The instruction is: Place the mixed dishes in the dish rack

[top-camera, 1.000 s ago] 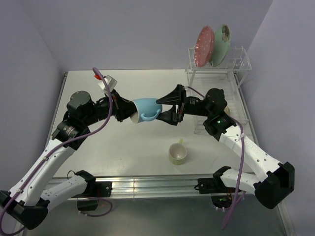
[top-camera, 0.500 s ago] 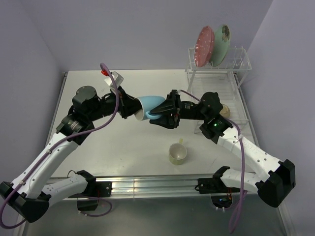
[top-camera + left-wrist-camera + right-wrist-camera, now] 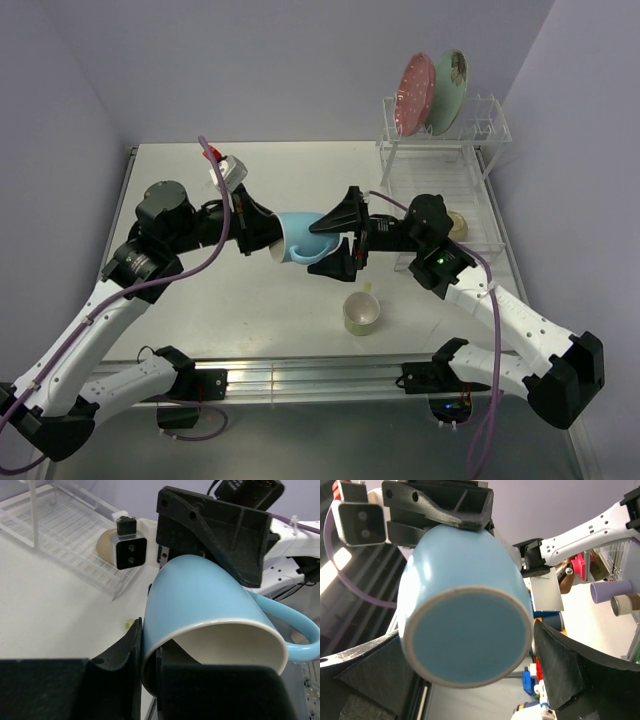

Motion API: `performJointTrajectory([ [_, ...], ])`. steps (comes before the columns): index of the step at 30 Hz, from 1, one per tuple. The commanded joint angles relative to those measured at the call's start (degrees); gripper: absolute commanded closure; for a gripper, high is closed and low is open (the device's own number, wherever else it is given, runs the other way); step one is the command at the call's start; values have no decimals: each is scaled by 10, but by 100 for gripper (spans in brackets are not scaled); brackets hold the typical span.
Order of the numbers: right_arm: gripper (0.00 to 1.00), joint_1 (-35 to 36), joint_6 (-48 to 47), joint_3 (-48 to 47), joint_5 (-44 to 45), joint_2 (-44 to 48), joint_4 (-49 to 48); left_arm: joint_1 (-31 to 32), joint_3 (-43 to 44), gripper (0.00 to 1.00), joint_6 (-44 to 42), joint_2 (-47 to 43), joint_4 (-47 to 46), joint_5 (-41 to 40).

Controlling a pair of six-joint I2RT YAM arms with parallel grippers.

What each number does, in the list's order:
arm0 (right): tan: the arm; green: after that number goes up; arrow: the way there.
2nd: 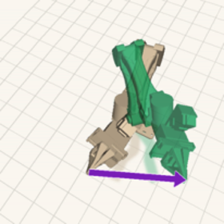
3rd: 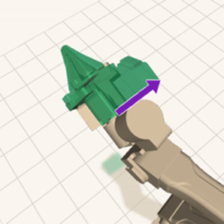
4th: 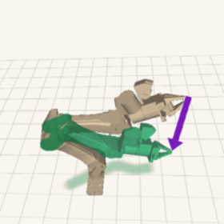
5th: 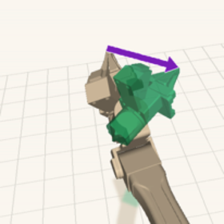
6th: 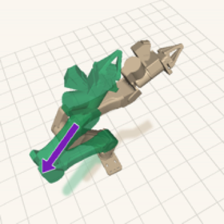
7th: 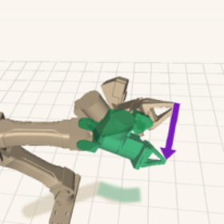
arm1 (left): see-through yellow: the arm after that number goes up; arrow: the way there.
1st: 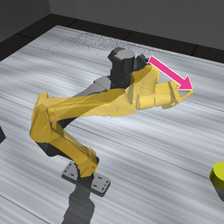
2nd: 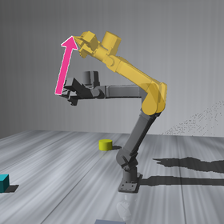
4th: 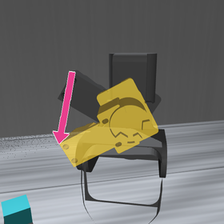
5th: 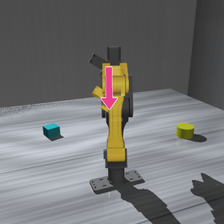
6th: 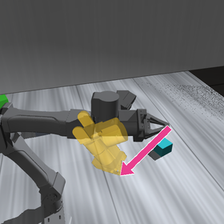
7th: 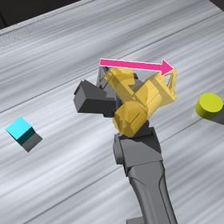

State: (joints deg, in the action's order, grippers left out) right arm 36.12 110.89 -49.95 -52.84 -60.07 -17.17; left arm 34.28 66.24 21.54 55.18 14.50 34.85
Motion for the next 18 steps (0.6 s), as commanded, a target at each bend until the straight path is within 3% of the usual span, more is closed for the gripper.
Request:
performJointTrajectory([
  [1, 0, -12, -2, 12, -16, 13, -56, 3, 35, 100, 32, -34, -69, 59],
  [13, 0, -18, 48, -17, -33, -21, -171, 3, 12, 100, 89, -39, -140, 93],
  [18, 0, -18, 50, -32, -34, -26, -166, 2, 8, 100, 90, -34, -139, 98],
])
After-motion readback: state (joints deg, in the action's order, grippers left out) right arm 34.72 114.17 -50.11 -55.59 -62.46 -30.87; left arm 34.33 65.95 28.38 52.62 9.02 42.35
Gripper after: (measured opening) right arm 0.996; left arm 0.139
